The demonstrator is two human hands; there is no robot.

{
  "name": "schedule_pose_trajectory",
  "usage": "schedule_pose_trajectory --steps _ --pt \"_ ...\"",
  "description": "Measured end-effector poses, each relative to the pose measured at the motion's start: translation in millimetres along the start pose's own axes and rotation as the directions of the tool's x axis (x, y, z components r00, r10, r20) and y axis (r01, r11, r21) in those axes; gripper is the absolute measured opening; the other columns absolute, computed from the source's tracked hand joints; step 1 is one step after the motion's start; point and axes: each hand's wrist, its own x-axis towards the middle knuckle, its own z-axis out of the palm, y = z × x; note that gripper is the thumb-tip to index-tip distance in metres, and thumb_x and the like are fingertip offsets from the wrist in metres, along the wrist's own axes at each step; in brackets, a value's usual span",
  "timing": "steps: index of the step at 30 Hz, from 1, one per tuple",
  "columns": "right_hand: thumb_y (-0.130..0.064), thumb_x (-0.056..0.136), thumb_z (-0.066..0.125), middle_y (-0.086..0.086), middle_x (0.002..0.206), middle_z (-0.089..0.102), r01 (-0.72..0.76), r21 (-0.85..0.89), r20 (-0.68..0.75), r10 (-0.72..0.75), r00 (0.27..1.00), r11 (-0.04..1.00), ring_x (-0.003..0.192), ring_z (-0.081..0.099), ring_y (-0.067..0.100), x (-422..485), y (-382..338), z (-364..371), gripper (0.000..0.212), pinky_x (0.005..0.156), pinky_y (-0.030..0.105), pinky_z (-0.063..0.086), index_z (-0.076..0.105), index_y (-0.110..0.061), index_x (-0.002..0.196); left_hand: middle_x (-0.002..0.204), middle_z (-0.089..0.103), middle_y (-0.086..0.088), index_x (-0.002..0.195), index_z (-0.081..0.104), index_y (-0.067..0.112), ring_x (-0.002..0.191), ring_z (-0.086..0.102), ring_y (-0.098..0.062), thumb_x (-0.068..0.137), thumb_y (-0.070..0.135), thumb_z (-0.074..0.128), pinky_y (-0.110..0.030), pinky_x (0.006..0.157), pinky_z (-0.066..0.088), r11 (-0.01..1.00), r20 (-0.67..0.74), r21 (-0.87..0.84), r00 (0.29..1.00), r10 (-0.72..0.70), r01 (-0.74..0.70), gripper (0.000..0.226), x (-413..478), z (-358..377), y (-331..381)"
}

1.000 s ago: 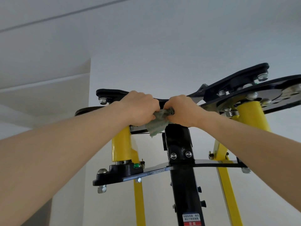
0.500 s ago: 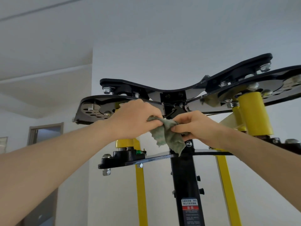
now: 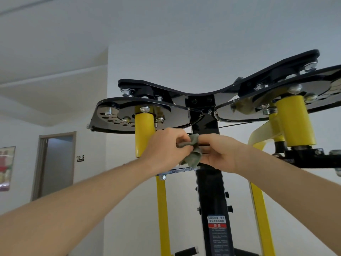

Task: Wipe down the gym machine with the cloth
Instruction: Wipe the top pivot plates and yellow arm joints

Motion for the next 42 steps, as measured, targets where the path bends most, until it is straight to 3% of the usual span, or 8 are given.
schedule_pose_trajectory --steps 7,14,21,24,27,32,37,42 --pt "-0.007 0.094 0.064 0.023 0.119 0.07 -0.026 0.041 0.066 0.023 0.998 0.999 0.093 0.074 0.029 9.1 2.4 2.8 0.024 0.071 0.034 0.062 0.072 -0.001 0.115 0.097 0.073 0.011 0.111 0.076 0.029 0.094 0.068 -0.007 0.091 0.033 0.071 -0.039 0.085 0.057 0.995 0.197 -0.101 0.98 0.011 0.009 0.021 -22.1 -17.1 -9.2" --pt "-0.008 0.097 0.063 0.022 0.119 0.069 -0.033 0.03 -0.134 0.037 0.99 0.999 0.103 0.071 0.033 53.3 -5.7 18.5 0.025 0.064 0.038 0.063 0.063 0.0 0.121 0.091 0.07 0.025 0.1 0.074 0.038 0.083 0.066 0.001 0.086 0.045 0.054 -0.036 0.069 0.058 0.959 -0.065 0.255 0.988 0.142 -0.122 0.026 -36.7 -74.9 -20.4" --pt "-0.007 0.095 0.066 0.028 0.11 0.067 -0.071 0.155 -0.244 0.108 0.964 0.985 0.078 0.07 0.034 79.4 -10.8 45.9 0.029 0.048 0.034 0.06 0.058 0.003 0.121 0.097 0.068 0.008 0.095 0.074 0.022 0.088 0.063 -0.017 0.084 0.022 0.061 -0.034 0.061 0.049 0.731 -0.249 0.625 0.817 0.52 -0.275 0.018 -25.8 -122.7 -13.6" --pt "-0.007 0.098 0.061 0.027 0.127 0.062 -0.046 0.26 -0.213 0.104 0.971 0.965 0.111 0.067 0.037 92.2 -13.7 58.8 0.033 0.076 0.036 0.063 0.054 0.004 0.128 0.104 0.066 0.003 0.105 0.072 0.019 0.095 0.06 -0.022 0.081 0.026 0.057 -0.039 0.076 0.046 0.689 -0.224 0.684 0.83 0.511 -0.239 0.028 -13.5 -130.0 -16.8" --pt "-0.006 0.097 0.062 0.025 0.126 0.063 -0.043 0.342 -0.211 0.121 0.97 0.939 0.113 0.066 0.036 103.4 -16.3 70.6 0.036 0.066 0.033 0.063 0.055 0.003 0.131 0.107 0.066 0.003 0.115 0.067 0.021 0.094 0.059 -0.022 0.082 0.029 0.058 -0.033 0.074 0.042 0.718 -0.198 0.674 0.894 0.402 -0.174 0.035 -7.4 -128.8 -22.4" --pt "0.002 0.1 0.051 0.022 0.132 0.056 -0.026 0.491 -0.089 0.079 0.993 0.871 0.13 0.053 0.036 96.4 -7.0 80.1 0.006 0.107 0.036 0.049 0.054 0.0 0.094 0.115 0.064 0.003 0.127 0.064 0.021 0.105 0.056 -0.022 0.081 0.026 0.06 -0.03 0.076 0.039 0.798 -0.297 0.592 0.891 0.343 -0.11 0.047 -15.5 -108.6 -39.2" --pt "0.006 0.1 0.045 0.024 0.141 0.053 0.013 0.656 -0.011 -0.008 1.0 0.755 0.131 0.053 0.033 86.0 0.3 73.9 0.018 0.075 0.035 0.058 0.055 0.0 0.086 0.109 0.062 0.001 0.122 0.065 0.019 0.102 0.052 -0.024 0.075 0.032 0.059 -0.033 0.081 0.042 0.85 -0.419 0.525 0.856 0.301 -0.042 0.049 -13.0 -92.1 -37.0" --pt "-0.002 0.099 0.059 0.026 0.124 0.06 0.048 0.725 -0.024 -0.044 0.999 0.687 0.103 0.063 0.038 82.3 3.0 61.8 0.016 0.067 0.036 0.064 0.064 -0.001 0.114 0.11 0.06 -0.002 0.124 0.063 0.018 0.104 0.051 -0.025 0.074 0.031 0.061 -0.033 0.084 0.041 0.841 -0.425 0.539 0.852 0.308 -0.035 0.052 -14.0 -87.7 -37.7"
